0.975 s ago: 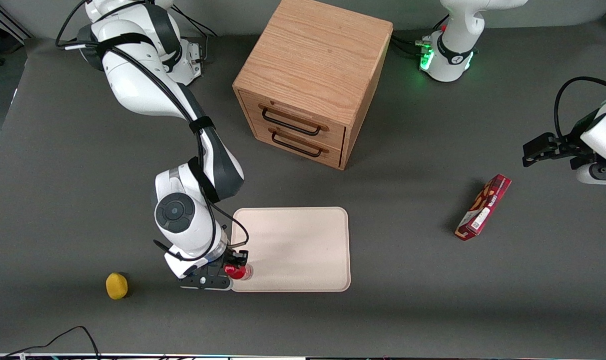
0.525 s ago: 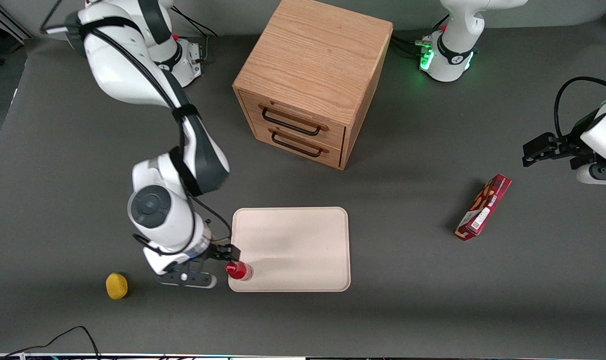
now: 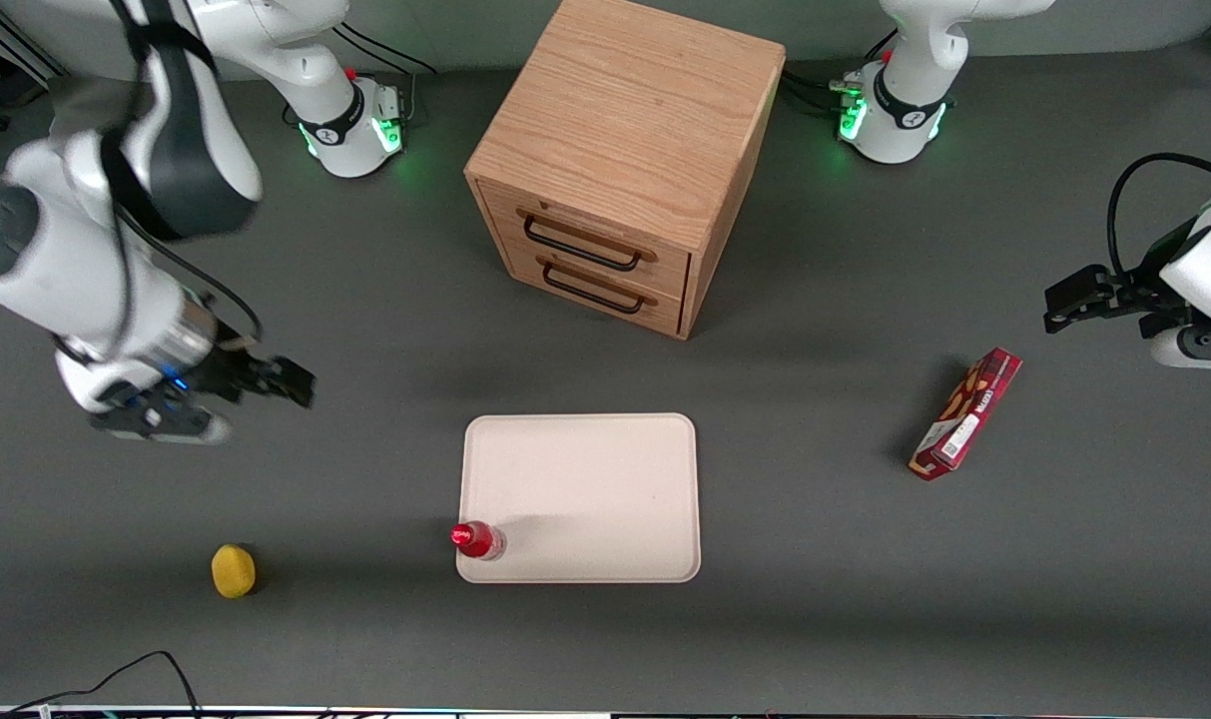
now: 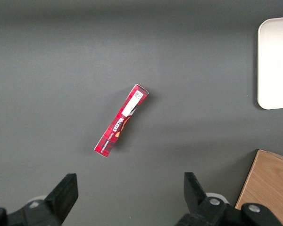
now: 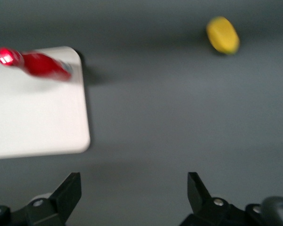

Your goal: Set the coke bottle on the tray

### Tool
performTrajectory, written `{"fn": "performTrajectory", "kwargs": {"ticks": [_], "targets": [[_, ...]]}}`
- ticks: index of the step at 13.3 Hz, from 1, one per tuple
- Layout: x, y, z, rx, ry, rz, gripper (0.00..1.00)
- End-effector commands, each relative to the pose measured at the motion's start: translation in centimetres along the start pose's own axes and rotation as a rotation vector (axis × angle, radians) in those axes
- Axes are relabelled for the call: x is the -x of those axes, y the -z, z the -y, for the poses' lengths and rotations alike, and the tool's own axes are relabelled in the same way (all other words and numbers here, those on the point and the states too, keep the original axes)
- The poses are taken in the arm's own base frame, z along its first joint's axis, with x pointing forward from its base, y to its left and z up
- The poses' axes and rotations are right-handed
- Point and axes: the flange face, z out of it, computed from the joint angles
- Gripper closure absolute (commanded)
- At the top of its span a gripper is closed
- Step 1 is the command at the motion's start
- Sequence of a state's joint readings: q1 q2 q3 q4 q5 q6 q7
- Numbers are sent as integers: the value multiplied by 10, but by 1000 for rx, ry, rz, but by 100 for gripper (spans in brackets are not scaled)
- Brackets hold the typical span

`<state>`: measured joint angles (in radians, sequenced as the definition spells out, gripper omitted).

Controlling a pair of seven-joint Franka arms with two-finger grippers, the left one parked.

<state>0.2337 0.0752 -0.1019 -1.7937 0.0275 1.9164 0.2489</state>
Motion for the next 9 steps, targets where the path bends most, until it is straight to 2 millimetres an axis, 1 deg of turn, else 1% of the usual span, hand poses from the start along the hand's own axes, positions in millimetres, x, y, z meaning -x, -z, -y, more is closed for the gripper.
{"fn": "performTrajectory", "kwargs": {"ticks": [1, 2, 3, 4, 5, 6, 7, 8, 9], "targets": [[38, 45, -37, -21, -17, 31, 0], [37, 63, -46, -25, -34, 19, 0], [31, 81, -59, -28, -61, -3, 0], [29, 94, -62, -26, -60, -6, 0], [28, 102, -63, -22, -39, 2, 0], [24, 104, -68, -20, -38, 6, 0], [23, 106, -82, -19, -65, 10, 0], [23, 105, -84, -17, -55, 21, 0], [23, 104, -80, -15, -35, 23, 0]]}}
